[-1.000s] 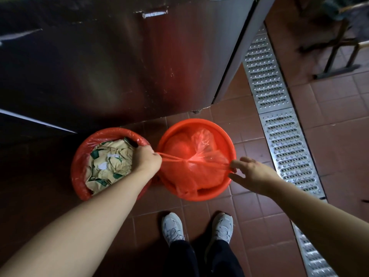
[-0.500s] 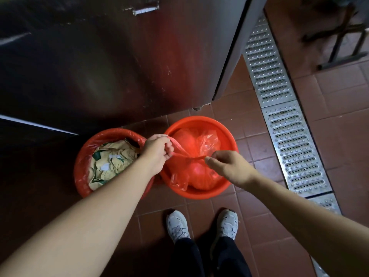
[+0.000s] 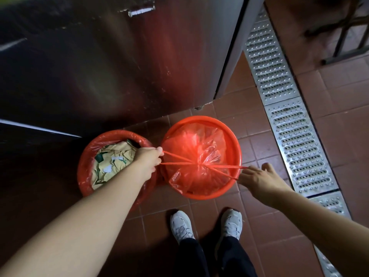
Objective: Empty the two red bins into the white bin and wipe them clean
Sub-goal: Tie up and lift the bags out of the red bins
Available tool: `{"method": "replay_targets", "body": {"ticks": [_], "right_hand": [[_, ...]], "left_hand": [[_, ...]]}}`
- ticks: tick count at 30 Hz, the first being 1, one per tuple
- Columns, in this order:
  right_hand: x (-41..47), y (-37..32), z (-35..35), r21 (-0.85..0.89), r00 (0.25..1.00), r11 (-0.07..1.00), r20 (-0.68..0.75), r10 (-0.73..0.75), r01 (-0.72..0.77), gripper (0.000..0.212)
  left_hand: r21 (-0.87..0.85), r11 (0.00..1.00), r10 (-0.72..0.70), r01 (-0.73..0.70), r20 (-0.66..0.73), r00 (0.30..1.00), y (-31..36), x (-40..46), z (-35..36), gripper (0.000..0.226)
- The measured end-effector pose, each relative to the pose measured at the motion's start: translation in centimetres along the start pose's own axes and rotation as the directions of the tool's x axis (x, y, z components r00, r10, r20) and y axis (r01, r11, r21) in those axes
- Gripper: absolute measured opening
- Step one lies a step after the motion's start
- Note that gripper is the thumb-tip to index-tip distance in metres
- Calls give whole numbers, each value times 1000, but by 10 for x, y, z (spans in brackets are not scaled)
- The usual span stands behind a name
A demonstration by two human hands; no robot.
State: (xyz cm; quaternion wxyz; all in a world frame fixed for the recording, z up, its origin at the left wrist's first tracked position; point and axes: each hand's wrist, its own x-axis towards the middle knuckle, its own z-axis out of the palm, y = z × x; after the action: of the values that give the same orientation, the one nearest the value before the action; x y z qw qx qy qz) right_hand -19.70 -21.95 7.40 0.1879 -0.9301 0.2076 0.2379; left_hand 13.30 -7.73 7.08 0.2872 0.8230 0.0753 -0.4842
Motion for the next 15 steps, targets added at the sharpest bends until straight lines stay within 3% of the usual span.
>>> {"method": "replay_targets", "body": {"ticks": [2,5,7,8,11,13,15], "right_hand": [[0,0,1,41,999,999,6,33,-33,21],[5,-3,-6,123,990,983,54,128,-133,25],[11,-8,-20,311,970,919,80,229,-242,28],[15,-13,-30,485,952,820,116,283,-303,28],[27,-35,-63,907,917,297,185,353,-297,29],[37,-47,-76,976,926,35,192,324,-215,26],[45,-59,-83,971,937,-128,228,266,-200,28]], "left_hand": [[-48,996,-69,72,52,996,-4,-1,5,24],[-163,985,-27,53,154,988,-4,-9,15,24],[-270,959,-18,90,259,966,1,-17,17,25],[-316,943,1,105,318,948,4,-22,18,24],[-397,913,115,95,473,873,9,-43,22,19],[-415,907,187,72,550,814,11,-56,25,22],[-362,932,220,18,604,766,10,-63,27,29]]}}
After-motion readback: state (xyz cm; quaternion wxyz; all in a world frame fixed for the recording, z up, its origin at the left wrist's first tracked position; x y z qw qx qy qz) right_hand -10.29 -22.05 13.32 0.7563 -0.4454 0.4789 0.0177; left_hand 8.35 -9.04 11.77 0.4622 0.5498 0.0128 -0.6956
